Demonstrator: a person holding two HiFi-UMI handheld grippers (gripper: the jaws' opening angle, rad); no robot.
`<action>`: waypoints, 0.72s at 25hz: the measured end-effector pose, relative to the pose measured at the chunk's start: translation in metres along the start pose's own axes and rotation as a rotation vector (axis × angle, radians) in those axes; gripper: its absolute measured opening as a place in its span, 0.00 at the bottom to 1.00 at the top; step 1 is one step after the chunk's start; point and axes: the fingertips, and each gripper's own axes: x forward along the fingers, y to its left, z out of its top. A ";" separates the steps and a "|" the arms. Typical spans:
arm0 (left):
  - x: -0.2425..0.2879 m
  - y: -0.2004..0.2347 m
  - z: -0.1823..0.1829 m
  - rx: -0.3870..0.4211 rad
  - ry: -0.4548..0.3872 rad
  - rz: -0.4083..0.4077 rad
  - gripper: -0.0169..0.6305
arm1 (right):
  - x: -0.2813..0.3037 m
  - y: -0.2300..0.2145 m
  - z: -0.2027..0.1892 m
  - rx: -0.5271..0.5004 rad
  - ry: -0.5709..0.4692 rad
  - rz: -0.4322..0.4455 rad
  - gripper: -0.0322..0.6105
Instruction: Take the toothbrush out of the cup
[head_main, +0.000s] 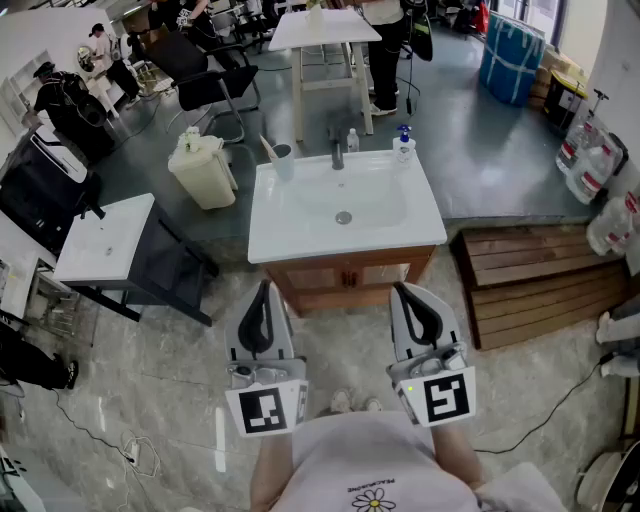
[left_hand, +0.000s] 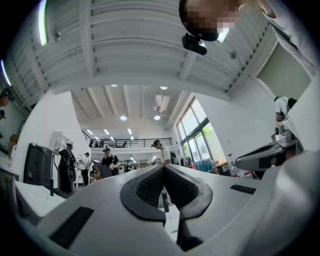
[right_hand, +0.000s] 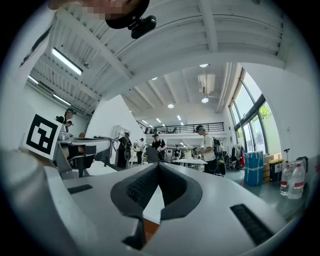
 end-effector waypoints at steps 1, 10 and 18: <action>0.001 -0.002 0.001 0.016 -0.010 -0.001 0.05 | -0.001 -0.003 -0.001 -0.002 0.000 0.000 0.07; -0.002 -0.030 0.001 0.028 0.008 0.011 0.05 | -0.017 -0.020 -0.014 0.015 0.021 0.018 0.07; -0.010 -0.045 -0.006 0.086 0.003 0.024 0.05 | -0.033 -0.035 -0.034 0.039 0.051 0.019 0.07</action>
